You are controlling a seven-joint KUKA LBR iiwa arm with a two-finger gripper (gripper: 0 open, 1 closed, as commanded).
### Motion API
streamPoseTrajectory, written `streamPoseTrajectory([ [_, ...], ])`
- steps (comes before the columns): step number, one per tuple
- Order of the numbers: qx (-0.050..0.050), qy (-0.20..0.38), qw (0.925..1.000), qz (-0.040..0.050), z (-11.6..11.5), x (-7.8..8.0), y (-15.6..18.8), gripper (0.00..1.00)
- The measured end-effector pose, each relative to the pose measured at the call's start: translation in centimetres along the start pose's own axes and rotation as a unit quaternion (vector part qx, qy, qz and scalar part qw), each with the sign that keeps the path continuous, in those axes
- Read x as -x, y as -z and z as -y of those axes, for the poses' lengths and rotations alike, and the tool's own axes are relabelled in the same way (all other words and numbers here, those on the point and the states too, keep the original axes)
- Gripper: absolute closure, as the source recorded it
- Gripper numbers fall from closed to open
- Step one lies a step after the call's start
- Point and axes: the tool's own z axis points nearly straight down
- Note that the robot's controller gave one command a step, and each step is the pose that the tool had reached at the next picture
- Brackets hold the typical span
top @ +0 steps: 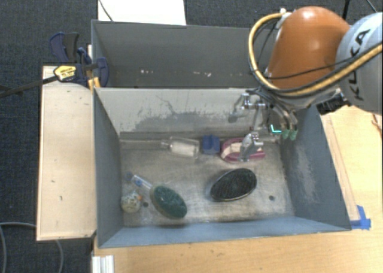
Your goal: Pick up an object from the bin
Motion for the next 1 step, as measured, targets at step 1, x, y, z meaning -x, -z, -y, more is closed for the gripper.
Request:
streamPoseTrajectory([
  [1, -0.001, 0.05, 0.9987, -0.0023, 4.52, -7.48, -7.11, 0.0],
])
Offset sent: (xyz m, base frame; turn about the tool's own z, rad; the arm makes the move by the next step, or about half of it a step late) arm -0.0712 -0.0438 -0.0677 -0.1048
